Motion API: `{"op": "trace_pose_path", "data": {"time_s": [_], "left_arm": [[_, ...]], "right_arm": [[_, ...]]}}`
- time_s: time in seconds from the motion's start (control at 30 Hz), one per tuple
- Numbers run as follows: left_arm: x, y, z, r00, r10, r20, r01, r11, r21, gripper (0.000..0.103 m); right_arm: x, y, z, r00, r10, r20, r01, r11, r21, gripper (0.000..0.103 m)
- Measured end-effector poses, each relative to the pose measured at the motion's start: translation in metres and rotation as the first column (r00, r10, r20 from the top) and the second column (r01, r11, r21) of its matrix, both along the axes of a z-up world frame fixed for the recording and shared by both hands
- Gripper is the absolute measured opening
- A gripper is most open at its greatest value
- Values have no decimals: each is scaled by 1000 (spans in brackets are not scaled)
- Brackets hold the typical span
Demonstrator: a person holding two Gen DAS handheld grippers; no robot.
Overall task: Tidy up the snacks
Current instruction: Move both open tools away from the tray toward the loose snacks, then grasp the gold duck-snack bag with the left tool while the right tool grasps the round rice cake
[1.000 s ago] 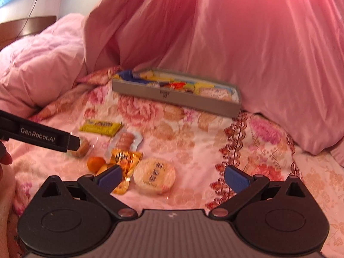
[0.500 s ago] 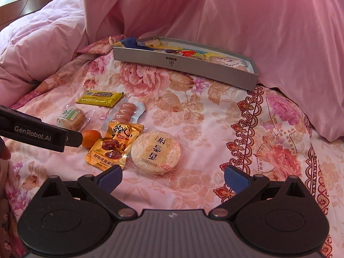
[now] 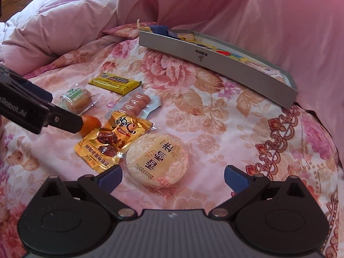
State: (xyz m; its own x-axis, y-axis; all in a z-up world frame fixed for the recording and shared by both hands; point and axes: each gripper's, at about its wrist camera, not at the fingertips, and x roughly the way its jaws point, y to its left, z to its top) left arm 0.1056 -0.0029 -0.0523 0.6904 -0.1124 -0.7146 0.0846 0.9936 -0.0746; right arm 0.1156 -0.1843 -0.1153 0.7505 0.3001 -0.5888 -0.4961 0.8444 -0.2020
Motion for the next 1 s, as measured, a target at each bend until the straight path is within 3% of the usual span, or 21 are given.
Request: {"op": "trace_pose_path", "data": {"time_s": [0.3, 0.47, 0.63, 0.8, 1.0], "left_arm": [[6, -3, -2, 999, -42, 15, 43, 999, -10, 98], [6, -9, -6, 997, -77, 8, 77, 997, 7, 98], [4, -17, -9, 990, -138, 6, 138, 990, 37, 98], [1, -32, -11, 976, -216, 27, 214, 974, 80, 97], [19, -52, -18, 959, -283, 21, 280, 955, 96, 93]], "right_arm": [[31, 8, -15, 996, 78, -46, -77, 997, 22, 103], [44, 2, -18, 992, 76, -103, -66, 993, 94, 102], [41, 2, -15, 992, 81, -100, -77, 996, 37, 90], [45, -14, -7, 992, 4, -122, -5, 1000, -5, 83], [49, -29, -2, 987, -10, -159, 8, 1000, -10, 83]]}}
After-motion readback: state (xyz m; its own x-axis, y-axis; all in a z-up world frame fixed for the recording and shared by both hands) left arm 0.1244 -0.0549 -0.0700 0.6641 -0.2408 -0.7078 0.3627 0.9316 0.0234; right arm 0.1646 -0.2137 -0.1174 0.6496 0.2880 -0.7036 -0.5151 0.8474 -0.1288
